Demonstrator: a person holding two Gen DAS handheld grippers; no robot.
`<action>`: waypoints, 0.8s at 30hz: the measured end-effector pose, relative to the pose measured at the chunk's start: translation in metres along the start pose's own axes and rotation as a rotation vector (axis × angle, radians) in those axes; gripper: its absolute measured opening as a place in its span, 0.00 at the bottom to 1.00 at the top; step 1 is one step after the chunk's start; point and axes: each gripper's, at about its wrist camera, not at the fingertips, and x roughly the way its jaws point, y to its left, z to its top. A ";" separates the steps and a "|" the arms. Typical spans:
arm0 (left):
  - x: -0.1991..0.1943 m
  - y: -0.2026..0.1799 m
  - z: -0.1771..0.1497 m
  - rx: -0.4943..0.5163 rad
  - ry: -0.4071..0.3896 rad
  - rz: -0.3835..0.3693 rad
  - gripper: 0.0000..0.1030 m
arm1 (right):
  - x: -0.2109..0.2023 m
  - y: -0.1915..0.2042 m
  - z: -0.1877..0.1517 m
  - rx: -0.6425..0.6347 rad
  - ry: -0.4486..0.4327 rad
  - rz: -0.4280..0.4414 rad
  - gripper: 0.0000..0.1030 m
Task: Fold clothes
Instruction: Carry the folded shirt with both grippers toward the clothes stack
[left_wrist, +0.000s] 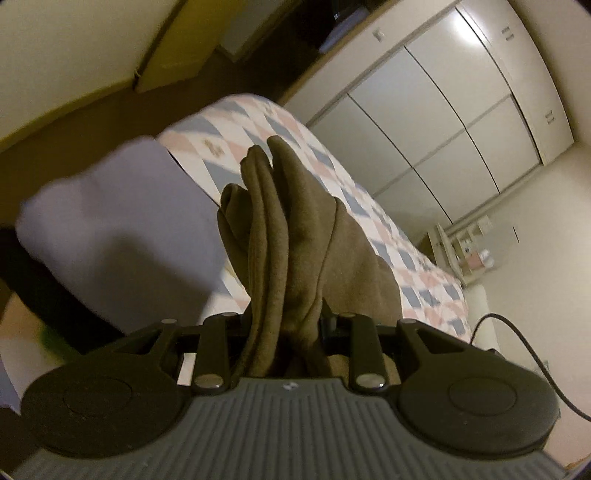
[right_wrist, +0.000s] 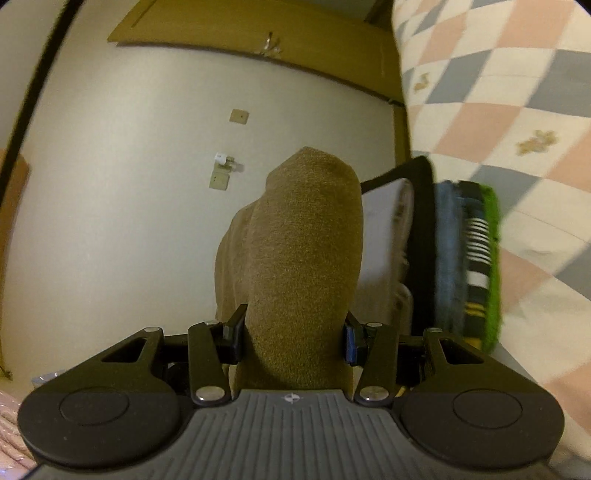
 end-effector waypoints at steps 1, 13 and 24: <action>0.001 0.006 0.009 0.002 0.001 0.003 0.23 | 0.010 0.003 0.001 -0.001 0.001 -0.004 0.45; 0.027 0.089 0.118 0.069 0.108 -0.044 0.23 | 0.098 0.009 0.005 0.089 -0.133 -0.040 0.46; 0.073 0.133 0.140 0.139 0.233 -0.169 0.24 | 0.121 0.017 -0.006 0.090 -0.283 -0.215 0.46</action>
